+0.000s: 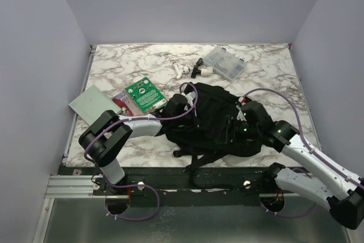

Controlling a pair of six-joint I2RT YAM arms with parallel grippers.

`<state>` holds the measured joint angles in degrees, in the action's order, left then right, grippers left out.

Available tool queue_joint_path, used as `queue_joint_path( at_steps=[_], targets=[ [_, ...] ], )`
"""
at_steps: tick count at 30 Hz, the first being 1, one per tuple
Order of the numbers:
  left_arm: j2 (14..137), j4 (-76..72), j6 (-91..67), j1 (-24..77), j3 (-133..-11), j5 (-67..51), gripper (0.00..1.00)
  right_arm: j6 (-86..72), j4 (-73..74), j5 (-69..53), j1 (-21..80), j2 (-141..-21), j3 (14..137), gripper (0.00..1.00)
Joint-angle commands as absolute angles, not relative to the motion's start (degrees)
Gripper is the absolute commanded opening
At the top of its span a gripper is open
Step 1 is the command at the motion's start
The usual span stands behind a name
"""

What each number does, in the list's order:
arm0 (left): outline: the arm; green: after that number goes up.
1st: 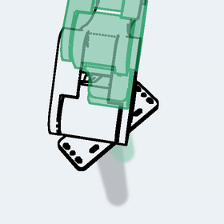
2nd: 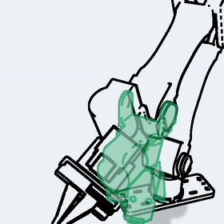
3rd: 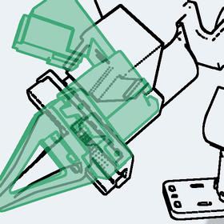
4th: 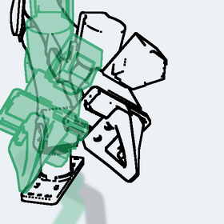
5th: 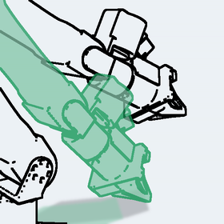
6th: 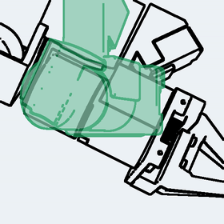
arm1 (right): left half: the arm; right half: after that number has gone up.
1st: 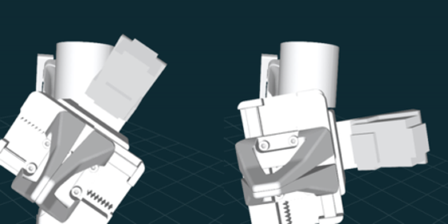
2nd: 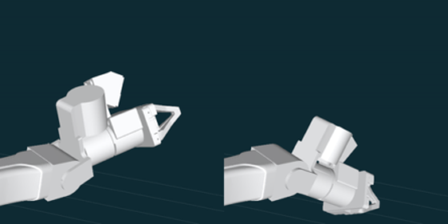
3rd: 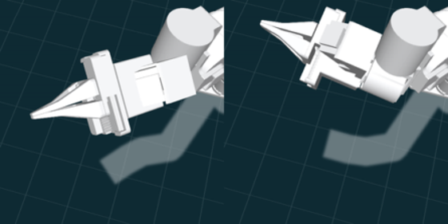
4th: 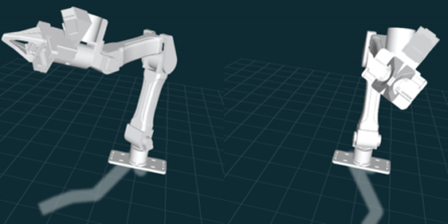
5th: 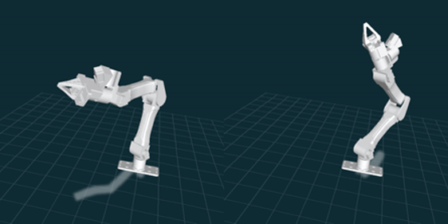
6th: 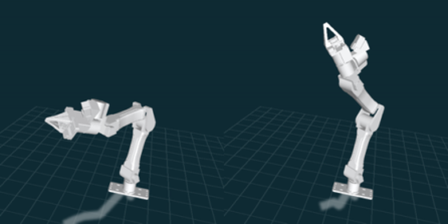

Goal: Pack the student bag
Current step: Unzip the student bag at the center of the board.

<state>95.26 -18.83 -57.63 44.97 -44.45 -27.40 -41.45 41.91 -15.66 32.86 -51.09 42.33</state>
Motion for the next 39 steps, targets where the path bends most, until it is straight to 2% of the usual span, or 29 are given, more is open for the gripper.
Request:
queue_joint_path(
  at_steps=[1, 4, 6, 10, 18, 22, 25, 26, 27, 31, 36, 39],
  targets=[
    [93.8, -24.4, -64.0, 44.5, -46.4, -30.6, 0.00, -57.1, 43.9, 4.5, 50.2, -54.4, 41.1, 0.57],
    [94.0, -25.1, -65.1, 44.2, -46.5, -31.2, 0.00, -67.2, 47.3, 19.1, 63.9, -61.6, 43.8, 0.58],
    [93.6, -25.3, -65.1, 44.0, -46.1, -31.2, 0.00, -71.5, 49.7, 25.0, 69.1, -66.3, 45.8, 0.59],
    [92.9, -25.4, -65.1, 43.4, -45.4, -31.6, 0.00, -72.8, 49.2, 28.1, 71.2, -72.7, 45.8, 0.59],
    [92.1, -25.8, -65.0, 43.2, -44.0, -31.4, 0.00, -69.2, 38.7, 33.1, 71.2, -73.0, 42.0, 0.53],
    [91.9, -25.8, -65.0, 43.2, -43.9, -31.5, 0.00, -70.5, 39.8, 33.4, 71.2, -74.6, 42.3, 0.37],
    [91.7, -25.8, -64.5, 42.9, -43.8, -31.4, 0.00, -72.2, 42.6, 33.6, 71.2, -74.6, 41.9, 0.15],
    [91.6, -25.8, -64.5, 42.5, -43.6, -31.6, 0.00, -73.3, 44.1, 33.7, 71.2, -74.4, 41.8, 0.05],
    [91.5, -25.9, -64.4, 42.2, -43.3, -31.7, 0.00, -74.1, 46.1, 33.9, 71.2, -74.0, 42.1, 0.01],
    [90.4, -25.8, -61.8, 40.4, -41.8, -32.5, 0.00, -79.0, 55.1, 35.6, 71.2, -70.2, 43.0, 0.01],
    [88.4, -25.8, -58.2, 37.1, -39.3, -37.9, 0.00, -83.1, 66.4, 39.7, 71.3, -58.7, 47.2, 0.01],
    [87.7, -25.3, -56.4, 36.1, -38.4, -40.4, 0.00, -74.9, 64.3, 42.3, 71.2, -51.1, 49.7, 0.01]
  ],
)
